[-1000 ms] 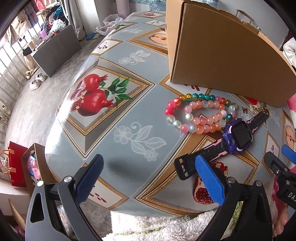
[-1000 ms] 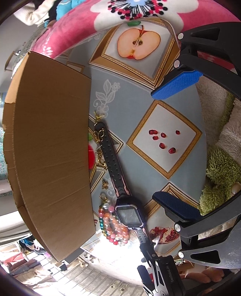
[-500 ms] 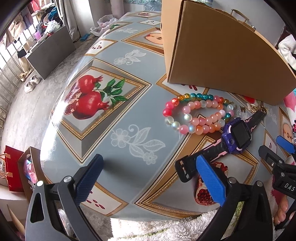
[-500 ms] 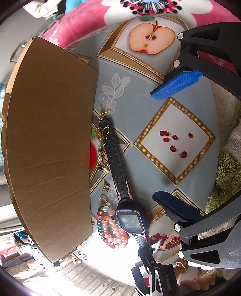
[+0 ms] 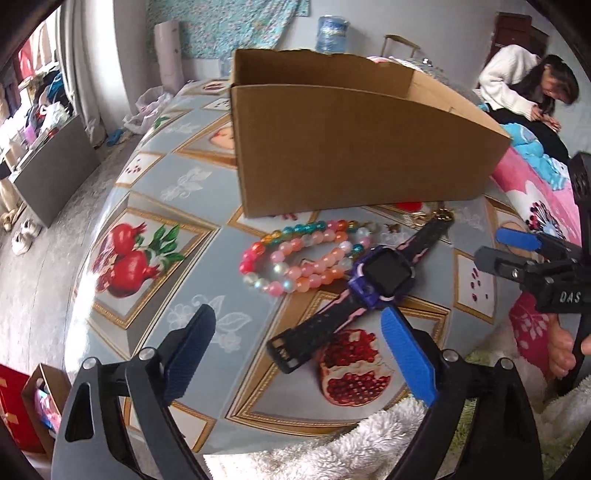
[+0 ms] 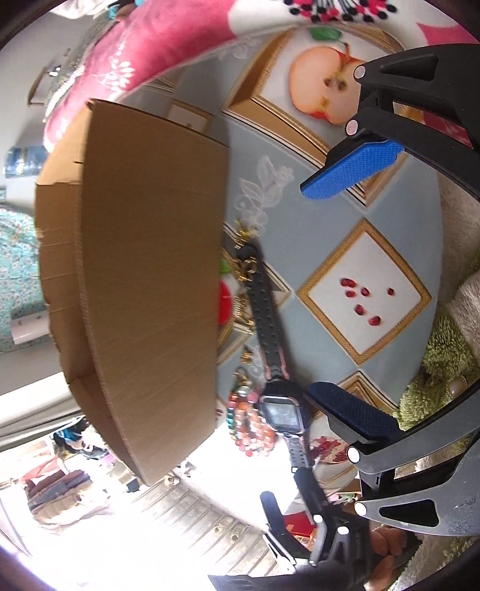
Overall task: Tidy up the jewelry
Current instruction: 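Move the left tool to the purple smartwatch and close on its case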
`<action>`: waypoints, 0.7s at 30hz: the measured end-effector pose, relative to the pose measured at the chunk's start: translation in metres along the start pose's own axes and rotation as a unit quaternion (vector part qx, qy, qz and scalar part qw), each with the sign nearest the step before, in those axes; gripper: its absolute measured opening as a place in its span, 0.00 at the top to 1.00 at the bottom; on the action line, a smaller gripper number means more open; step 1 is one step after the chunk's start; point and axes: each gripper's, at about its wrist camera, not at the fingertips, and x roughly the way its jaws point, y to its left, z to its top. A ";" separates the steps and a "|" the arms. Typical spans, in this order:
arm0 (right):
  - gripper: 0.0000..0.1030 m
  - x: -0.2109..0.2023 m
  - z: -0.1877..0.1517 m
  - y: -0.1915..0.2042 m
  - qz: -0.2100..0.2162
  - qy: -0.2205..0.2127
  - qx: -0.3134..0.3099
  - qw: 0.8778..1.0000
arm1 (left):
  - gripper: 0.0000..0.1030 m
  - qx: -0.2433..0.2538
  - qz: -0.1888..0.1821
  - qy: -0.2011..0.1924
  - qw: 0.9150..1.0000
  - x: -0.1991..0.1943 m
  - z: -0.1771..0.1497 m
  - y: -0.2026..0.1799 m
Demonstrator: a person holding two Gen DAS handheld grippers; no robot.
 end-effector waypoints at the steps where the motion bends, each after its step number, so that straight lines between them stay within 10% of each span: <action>1: 0.08 -0.001 0.004 -0.002 0.002 -0.005 0.000 1.000 | 0.21 0.008 -0.004 -0.001 1.000 0.000 0.001 -0.004; 9: 0.30 0.004 0.032 -0.004 0.040 -0.001 0.001 0.999 | 0.54 0.044 -0.034 0.024 0.998 0.017 -0.002 -0.016; 21: 0.52 0.012 0.040 0.039 0.173 0.034 -0.042 0.983 | 0.55 0.081 -0.044 0.027 0.995 0.026 0.000 -0.029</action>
